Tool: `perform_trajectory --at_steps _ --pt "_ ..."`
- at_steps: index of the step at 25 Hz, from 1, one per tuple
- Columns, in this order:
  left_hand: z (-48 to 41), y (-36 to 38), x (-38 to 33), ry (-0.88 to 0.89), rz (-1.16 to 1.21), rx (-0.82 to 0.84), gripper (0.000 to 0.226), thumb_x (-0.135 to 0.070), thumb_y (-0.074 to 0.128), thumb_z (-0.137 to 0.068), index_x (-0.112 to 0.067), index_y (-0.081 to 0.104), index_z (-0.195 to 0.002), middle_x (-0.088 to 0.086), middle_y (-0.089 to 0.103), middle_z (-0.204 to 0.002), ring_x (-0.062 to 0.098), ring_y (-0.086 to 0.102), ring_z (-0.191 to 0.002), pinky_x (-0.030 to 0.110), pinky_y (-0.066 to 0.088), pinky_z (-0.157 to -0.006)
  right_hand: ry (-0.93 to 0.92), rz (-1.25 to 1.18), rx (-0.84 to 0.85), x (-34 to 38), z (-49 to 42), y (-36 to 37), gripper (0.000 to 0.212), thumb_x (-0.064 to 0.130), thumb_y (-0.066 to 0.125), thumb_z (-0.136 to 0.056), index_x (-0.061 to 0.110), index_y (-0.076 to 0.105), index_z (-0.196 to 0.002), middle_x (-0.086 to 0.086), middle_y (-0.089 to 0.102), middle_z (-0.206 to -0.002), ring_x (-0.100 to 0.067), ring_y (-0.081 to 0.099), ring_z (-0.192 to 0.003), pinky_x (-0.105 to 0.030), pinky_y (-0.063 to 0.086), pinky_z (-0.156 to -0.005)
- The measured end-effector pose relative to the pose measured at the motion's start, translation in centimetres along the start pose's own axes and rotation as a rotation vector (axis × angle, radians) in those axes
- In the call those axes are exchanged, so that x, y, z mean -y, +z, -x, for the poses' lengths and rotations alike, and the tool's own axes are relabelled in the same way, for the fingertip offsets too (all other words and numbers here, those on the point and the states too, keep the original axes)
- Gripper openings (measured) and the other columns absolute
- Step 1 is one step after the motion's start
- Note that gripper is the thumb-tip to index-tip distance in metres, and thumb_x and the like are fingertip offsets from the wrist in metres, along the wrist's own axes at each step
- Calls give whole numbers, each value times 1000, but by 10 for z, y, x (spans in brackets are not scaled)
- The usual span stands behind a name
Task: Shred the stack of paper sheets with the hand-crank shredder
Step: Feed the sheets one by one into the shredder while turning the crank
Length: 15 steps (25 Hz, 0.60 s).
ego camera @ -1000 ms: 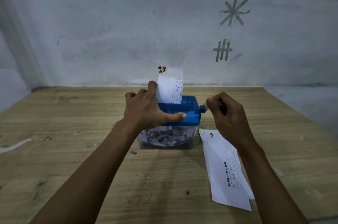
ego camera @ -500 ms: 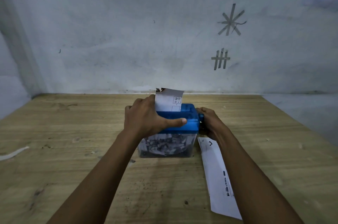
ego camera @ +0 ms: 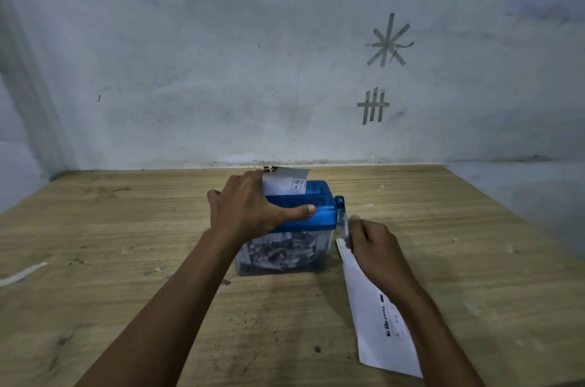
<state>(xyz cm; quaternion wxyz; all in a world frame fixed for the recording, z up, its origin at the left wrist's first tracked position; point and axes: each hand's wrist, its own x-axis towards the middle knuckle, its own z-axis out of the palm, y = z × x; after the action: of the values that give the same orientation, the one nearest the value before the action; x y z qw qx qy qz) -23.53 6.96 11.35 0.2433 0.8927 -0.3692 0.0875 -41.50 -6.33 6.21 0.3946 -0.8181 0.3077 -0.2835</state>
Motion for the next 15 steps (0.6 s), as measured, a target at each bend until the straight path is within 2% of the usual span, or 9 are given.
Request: perform_trajectory --at_steps 2,3,4,6,8,10,12,15 --pt "-1 -1 2 26 7 16 112 -109 39 -41 -30 56 -119 -9 62 -119 20 54 -117 48 35 -98 -148 -42 11 7 14 -18 12 32 56 -101 25 63 -95 2 69 -77 -3 62 -66 -20 47 -60" --pt "-1 -1 4 42 8 20 113 -110 36 -40 -31 57 -118 -10 63 -118 19 55 -116 47 34 -98 -175 -95 32 8 15 -24 6 26 62 -99 28 62 -104 4 71 -83 -3 65 -71 -20 50 -62" --pt "-2 0 6 57 8 19 112 -110 33 -40 -32 57 -118 -11 63 -117 18 56 -114 47 33 -98 -207 -138 35 8 14 -27 14 20 65 -96 28 63 -108 6 73 -86 -3 67 -76 -19 50 -63" --pt "-3 0 9 90 14 27 109 -108 32 -42 -32 57 -117 -12 64 -115 16 58 -108 44 33 -98 -298 -175 -29 7 5 -31 14 14 66 -95 20 68 -107 9 73 -88 -4 68 -82 -17 51 -70" --pt "-4 -1 10 133 22 26 107 -107 33 -43 -32 56 -116 -13 64 -113 14 58 -105 40 31 -98 -386 -197 -96 17 -9 -30 11 22 63 -97 15 71 -100 10 72 -85 -6 67 -79 -17 51 -69" --pt "-4 -2 11 171 35 31 108 -107 35 -43 -32 56 -118 -14 63 -112 12 57 -105 36 29 -98 -355 -214 -111 31 -31 -30 25 32 57 -100 13 71 -89 5 72 -80 -6 66 -73 -17 50 -67" --pt "-3 -2 12 181 51 33 109 -106 35 -43 -32 57 -119 -15 60 -110 11 56 -103 35 30 -98 -247 -251 -64 41 -59 -26 41 38 53 -103 9 68 -79 1 70 -72 -4 59 -59 -16 45 -58" --pt "-3 1 11 191 51 14 106 -106 36 -46 -31 56 -117 -17 56 -106 10 54 -98 35 37 -97 -56 -349 -2 36 -91 -11 50 39 52 -103 8 62 -65 -6 59 -60 -16 46 -53 -24 37 -50"
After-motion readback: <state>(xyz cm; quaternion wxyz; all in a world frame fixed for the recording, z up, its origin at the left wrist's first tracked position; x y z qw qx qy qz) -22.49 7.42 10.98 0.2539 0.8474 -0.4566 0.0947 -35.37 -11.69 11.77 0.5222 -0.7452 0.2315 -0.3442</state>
